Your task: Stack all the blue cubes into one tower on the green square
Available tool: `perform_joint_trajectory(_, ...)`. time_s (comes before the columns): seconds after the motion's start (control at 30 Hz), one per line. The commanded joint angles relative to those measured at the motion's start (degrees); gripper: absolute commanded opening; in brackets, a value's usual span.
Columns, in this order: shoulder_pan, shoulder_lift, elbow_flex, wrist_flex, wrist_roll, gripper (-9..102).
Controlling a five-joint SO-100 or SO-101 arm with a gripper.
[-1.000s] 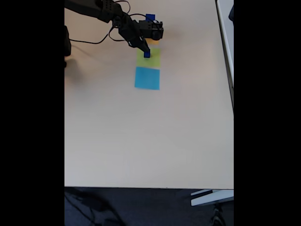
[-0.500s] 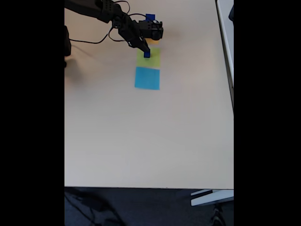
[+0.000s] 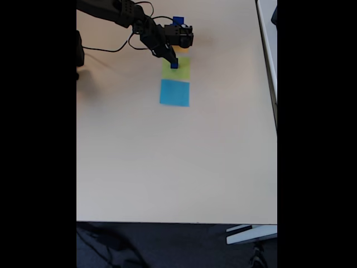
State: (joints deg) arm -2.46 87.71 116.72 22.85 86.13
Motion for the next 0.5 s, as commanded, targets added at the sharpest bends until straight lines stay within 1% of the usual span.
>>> perform_joint_trajectory(0.0, -0.6, 4.6, -0.5, -1.7, -0.3, 12)
perform_joint_trajectory(0.47, -2.6, 4.7, -4.5, -1.1, 0.6, 13)
